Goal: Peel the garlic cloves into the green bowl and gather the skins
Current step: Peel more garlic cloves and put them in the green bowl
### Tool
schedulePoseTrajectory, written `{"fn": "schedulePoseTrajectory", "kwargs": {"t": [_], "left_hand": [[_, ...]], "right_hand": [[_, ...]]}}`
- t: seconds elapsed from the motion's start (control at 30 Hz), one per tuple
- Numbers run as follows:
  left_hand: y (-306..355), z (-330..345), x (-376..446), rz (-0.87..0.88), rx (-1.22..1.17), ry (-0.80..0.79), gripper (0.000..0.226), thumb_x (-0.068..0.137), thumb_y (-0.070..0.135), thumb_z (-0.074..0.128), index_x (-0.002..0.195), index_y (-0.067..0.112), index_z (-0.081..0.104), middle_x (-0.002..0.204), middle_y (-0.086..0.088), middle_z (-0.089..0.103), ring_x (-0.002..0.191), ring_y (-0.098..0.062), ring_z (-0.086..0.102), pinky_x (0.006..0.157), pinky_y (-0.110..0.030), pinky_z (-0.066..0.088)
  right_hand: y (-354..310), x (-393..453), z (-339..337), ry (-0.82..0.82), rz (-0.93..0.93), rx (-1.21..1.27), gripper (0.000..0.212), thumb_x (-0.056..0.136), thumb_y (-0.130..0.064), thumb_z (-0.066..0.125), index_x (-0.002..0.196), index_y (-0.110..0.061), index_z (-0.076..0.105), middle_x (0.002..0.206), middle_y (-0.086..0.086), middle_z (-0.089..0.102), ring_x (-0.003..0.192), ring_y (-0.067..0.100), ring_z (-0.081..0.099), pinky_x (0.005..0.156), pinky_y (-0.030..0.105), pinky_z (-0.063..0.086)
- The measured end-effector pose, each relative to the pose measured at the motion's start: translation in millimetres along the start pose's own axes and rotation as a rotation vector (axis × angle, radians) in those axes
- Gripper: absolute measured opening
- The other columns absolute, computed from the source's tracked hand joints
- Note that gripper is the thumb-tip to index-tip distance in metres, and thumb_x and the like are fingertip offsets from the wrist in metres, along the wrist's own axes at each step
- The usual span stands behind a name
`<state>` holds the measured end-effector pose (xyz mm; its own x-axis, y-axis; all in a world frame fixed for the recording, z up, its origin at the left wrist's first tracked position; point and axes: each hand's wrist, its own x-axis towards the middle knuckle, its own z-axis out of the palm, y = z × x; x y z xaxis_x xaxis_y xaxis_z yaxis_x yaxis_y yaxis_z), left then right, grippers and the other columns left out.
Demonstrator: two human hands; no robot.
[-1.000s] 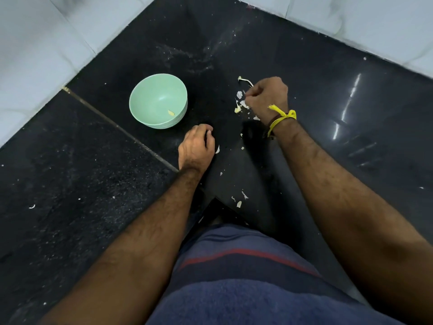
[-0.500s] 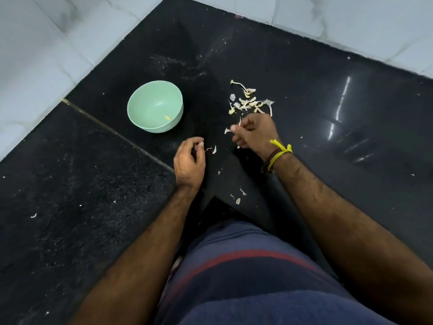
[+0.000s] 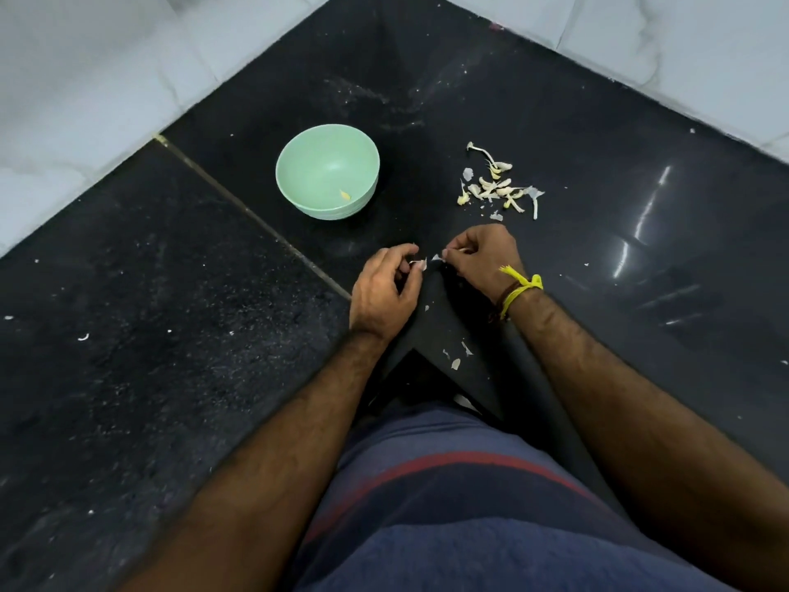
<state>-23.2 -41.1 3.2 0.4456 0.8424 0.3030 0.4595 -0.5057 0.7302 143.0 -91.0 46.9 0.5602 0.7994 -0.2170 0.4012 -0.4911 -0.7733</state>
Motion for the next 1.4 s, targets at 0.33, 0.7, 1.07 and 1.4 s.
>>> {"fn": "schedulePoseTrajectory", "kwargs": {"t": [0.33, 0.7, 1.07, 1.4], "left_hand": [[-2.4, 2.7, 11.8, 0.109, 0.055, -0.024, 0.013, 0.09, 0.017, 0.073, 0.099, 0.011, 0.08, 0.096, -0.001, 0.076, 0.091, -0.019, 0.064, 0.086, -0.021, 0.048], [-7.7, 5.4, 12.5, 0.043, 0.147, -0.046, 0.021, 0.095, 0.021, 0.067, 0.112, 0.011, 0.074, 0.102, -0.004, 0.069, 0.097, -0.023, 0.062, 0.087, -0.03, 0.048], [-8.4, 6.2, 9.4, 0.103, 0.18, -0.03, 0.019, 0.096, 0.02, 0.067, 0.112, 0.011, 0.073, 0.101, -0.003, 0.068, 0.095, -0.024, 0.061, 0.081, -0.031, 0.049], [-9.1, 5.4, 9.0, 0.091, 0.181, -0.044, 0.019, 0.096, 0.016, 0.066, 0.111, 0.009, 0.072, 0.104, -0.005, 0.068, 0.097, -0.025, 0.061, 0.084, -0.031, 0.049]], "right_hand": [[-0.8, -5.9, -2.5, -0.171, 0.054, 0.23, 0.023, 0.093, -0.003, 0.063, 0.078, -0.018, 0.07, 0.073, 0.005, 0.068, 0.071, 0.014, 0.065, 0.068, 0.026, 0.059], [5.5, -2.4, -9.6, -0.183, 0.186, 0.25, 0.013, 0.082, 0.0, 0.076, 0.074, -0.007, 0.07, 0.069, 0.013, 0.07, 0.061, 0.02, 0.069, 0.062, 0.032, 0.061], [-1.0, -1.5, -3.6, -0.201, 0.063, -0.105, 0.008, 0.084, -0.009, 0.076, 0.077, -0.012, 0.075, 0.074, 0.005, 0.072, 0.076, 0.02, 0.072, 0.074, 0.036, 0.062], [-8.5, -3.4, -4.9, -0.175, 0.07, -0.263, 0.011, 0.082, -0.008, 0.075, 0.075, -0.016, 0.074, 0.085, 0.006, 0.073, 0.083, 0.021, 0.07, 0.077, 0.031, 0.059]]}}
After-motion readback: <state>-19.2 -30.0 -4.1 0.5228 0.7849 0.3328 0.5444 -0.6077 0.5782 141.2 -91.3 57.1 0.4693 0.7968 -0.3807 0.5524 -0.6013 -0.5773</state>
